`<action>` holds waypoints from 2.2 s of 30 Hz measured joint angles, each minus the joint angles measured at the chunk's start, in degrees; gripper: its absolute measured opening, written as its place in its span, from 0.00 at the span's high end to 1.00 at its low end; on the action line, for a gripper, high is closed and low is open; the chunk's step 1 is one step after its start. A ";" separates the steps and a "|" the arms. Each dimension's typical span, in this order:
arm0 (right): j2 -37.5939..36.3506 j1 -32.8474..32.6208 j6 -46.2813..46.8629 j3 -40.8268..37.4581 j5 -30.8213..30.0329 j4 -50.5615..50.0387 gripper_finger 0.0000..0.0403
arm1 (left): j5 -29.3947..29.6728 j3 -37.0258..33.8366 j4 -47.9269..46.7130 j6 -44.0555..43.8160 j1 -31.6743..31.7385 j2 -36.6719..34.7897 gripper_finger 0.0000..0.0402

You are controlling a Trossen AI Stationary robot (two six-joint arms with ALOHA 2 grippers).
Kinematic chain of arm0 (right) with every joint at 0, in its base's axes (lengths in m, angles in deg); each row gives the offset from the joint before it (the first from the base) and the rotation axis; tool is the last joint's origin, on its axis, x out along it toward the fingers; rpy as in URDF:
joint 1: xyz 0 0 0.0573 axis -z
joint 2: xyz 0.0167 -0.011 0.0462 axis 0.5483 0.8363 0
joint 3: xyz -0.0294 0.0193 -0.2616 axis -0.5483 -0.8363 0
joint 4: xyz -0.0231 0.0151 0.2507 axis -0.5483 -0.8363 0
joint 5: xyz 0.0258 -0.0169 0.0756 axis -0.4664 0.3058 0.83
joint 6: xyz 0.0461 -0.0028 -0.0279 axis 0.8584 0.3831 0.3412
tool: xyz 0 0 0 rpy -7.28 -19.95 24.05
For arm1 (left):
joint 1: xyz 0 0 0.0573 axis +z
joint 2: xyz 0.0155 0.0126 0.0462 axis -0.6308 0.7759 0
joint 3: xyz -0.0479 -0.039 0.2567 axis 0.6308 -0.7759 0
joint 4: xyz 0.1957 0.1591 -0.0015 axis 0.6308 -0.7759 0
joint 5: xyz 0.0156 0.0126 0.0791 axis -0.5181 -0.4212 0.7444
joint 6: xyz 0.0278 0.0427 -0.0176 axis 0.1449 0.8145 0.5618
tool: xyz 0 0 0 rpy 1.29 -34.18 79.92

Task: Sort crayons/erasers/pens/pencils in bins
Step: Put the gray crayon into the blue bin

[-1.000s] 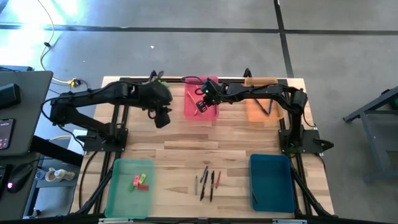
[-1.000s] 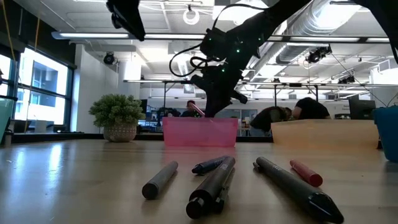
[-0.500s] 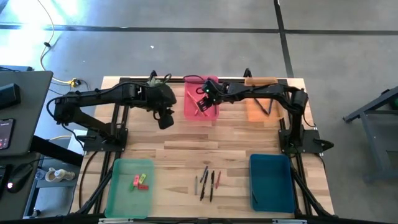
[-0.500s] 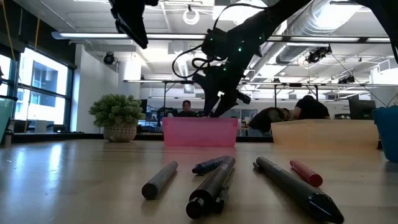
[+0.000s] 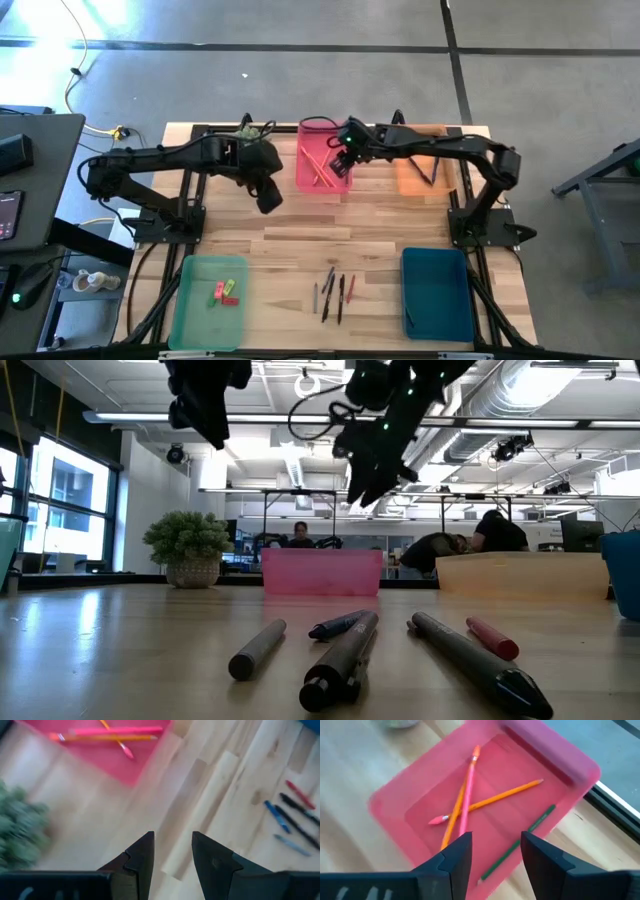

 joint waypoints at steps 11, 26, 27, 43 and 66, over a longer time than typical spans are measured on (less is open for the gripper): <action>-5.71 -7.13 -5.01 0.00 0.18 -10.13 0.60 | -0.80 -2.20 0.88 -21.35 -5.99 -0.02 0.65; -5.95 -19.76 -5.42 0.00 0.18 -19.98 0.60 | 6.58 -2.55 9.01 -39.42 -19.47 0.20 0.65; -5.95 -20.59 -5.46 0.00 0.18 -19.97 0.60 | 7.33 -2.55 9.44 -41.07 -20.24 0.51 0.65; -5.93 -29.83 4.57 0.00 -1.13 -31.14 0.60 | 12.30 -1.78 24.87 -48.86 -29.95 3.41 0.65; -5.91 -33.24 5.50 0.00 -4.18 -31.57 0.60 | 14.82 12.68 18.20 -55.90 -36.38 13.30 0.65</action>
